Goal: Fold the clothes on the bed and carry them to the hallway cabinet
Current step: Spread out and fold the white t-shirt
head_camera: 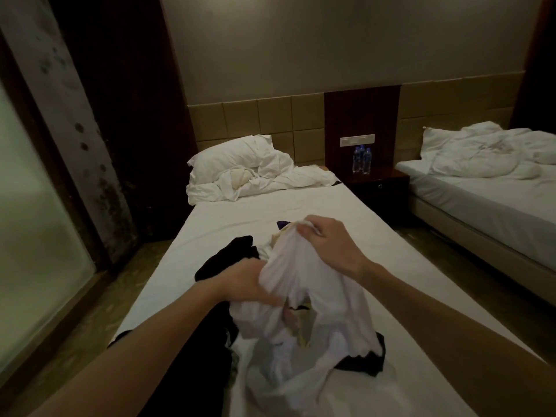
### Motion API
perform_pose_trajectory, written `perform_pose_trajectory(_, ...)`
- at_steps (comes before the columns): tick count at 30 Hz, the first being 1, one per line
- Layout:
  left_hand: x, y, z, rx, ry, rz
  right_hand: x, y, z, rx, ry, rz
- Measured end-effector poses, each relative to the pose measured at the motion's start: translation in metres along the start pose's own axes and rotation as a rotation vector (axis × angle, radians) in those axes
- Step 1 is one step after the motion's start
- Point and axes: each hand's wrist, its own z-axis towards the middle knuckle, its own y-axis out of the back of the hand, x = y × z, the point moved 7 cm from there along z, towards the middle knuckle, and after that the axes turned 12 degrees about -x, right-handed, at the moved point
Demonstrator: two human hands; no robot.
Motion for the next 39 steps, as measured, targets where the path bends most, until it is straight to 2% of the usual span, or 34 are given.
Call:
perform_pose_trajectory(3,0.017,-0.030,-0.010,0.082,-0.010,0.009,-0.012,0.038,0.015,-0.186,-0.135,0.083)
perform_pose_trajectory(5,0.034,-0.027,-0.013,-0.004,0.051,-0.154,-0.023,0.062,0.022,-0.224,-0.165,0.044)
perform_pose_trajectory(10,0.050,0.021,-0.015,-0.224,0.251,-0.567,-0.043,0.094,0.028,-0.185,-0.198,-0.030)
perform_pose_trajectory(14,0.034,0.074,-0.019,-0.384,0.271,-0.795,-0.054,0.105,0.033,-0.157,-0.270,-0.087)
perform_pose_trajectory(16,0.026,0.102,-0.026,-0.460,0.252,-0.830,-0.050,0.112,0.036,-0.178,-0.273,-0.082)
perform_pose_trajectory(20,-0.003,0.162,-0.050,-0.580,0.104,-0.631,-0.015,0.134,0.041,-0.292,-0.186,-0.025)
perform_pose_trajectory(23,-0.026,0.206,-0.071,-0.653,-0.018,-0.351,0.025,0.154,0.041,-0.339,-0.071,0.012)
perform_pose_trajectory(26,-0.039,0.245,-0.099,-0.866,-0.073,-0.174,0.060,0.175,0.037,-0.333,0.017,0.024)
perform_pose_trajectory(29,-0.043,0.280,-0.129,-1.185,-0.053,-0.187,0.085,0.201,0.034,-0.359,0.075,0.067)
perform_pose_trajectory(31,-0.057,0.295,-0.143,-1.293,-0.078,-0.168,0.098,0.217,0.031,-0.386,0.105,0.085)
perform_pose_trajectory(34,-0.088,0.297,-0.145,-1.259,-0.198,-0.114,0.110,0.229,0.028,-0.406,0.119,0.110)
perform_pose_trajectory(36,-0.106,0.290,-0.143,-1.165,-0.309,-0.071,0.110,0.235,0.027,-0.444,0.108,0.136)
perform_pose_trajectory(39,-0.116,0.273,-0.128,-1.007,-0.384,0.110,0.101,0.242,0.029,-0.488,0.084,0.150)
